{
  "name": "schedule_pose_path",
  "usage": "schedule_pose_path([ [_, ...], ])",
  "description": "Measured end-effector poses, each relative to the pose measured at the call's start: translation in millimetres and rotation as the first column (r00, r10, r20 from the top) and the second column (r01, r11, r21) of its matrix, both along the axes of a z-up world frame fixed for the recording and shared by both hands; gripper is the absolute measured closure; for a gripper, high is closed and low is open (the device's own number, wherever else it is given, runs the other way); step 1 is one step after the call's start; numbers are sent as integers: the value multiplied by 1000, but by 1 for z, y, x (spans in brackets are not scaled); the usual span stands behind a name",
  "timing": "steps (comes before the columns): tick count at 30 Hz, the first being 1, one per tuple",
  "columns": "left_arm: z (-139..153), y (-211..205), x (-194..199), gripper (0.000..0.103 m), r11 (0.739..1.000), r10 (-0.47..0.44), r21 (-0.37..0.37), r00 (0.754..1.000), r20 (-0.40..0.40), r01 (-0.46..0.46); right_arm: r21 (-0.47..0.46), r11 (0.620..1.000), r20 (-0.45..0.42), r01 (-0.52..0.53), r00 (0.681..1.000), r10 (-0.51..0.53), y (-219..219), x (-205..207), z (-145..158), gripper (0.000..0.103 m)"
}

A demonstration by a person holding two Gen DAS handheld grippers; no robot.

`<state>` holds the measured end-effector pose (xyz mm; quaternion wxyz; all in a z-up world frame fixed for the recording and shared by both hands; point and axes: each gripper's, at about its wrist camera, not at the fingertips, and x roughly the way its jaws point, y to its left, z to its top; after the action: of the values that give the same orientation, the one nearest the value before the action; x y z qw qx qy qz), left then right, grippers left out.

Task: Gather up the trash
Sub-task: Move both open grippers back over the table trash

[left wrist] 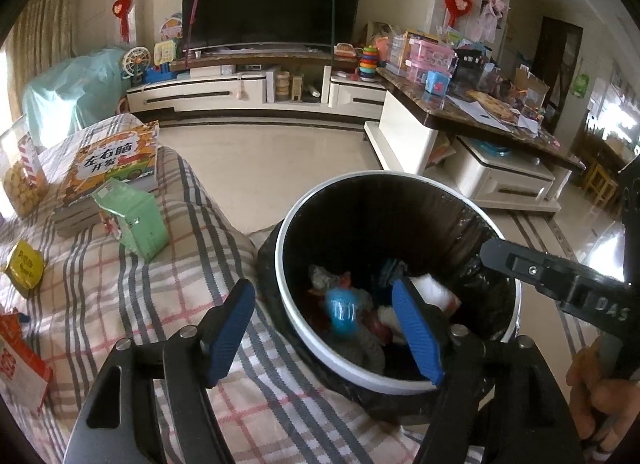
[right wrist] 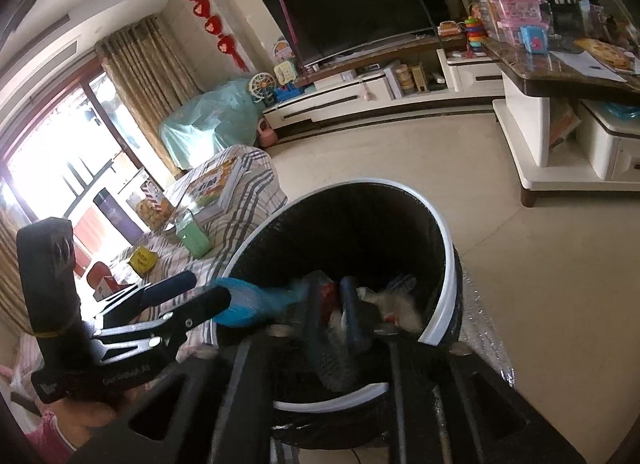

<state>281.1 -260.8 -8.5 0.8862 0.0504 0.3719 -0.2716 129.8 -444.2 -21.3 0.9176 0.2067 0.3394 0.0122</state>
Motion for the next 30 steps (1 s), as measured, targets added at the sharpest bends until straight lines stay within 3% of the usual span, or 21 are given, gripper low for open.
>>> schedule_pose_path([
  [1, 0, 2, -1, 32, 1000, 3, -1, 1000, 1, -3, -1, 1000, 5, 0, 1000, 0, 1, -1, 1, 61],
  [4, -2, 19, -10, 32, 1000, 22, -20, 1000, -2, -22, -6, 1000, 13, -4, 1000, 4, 8, -2, 5, 54],
  [8, -9, 47, -24, 32, 997, 63, -40, 998, -21, -64, 3, 1000, 28, -22, 999, 22, 23, -4, 6, 28],
  [18, -13, 129, -63, 32, 979, 196, -57, 980, -29, -198, 19, 992, 33, -127, 991, 126, 79, -2, 4, 22],
  [30, -16, 219, -98, 32, 927, 365, -69, 930, -47, -368, 36, 962, 11, -270, 963, 270, 156, 6, -8, 22],
])
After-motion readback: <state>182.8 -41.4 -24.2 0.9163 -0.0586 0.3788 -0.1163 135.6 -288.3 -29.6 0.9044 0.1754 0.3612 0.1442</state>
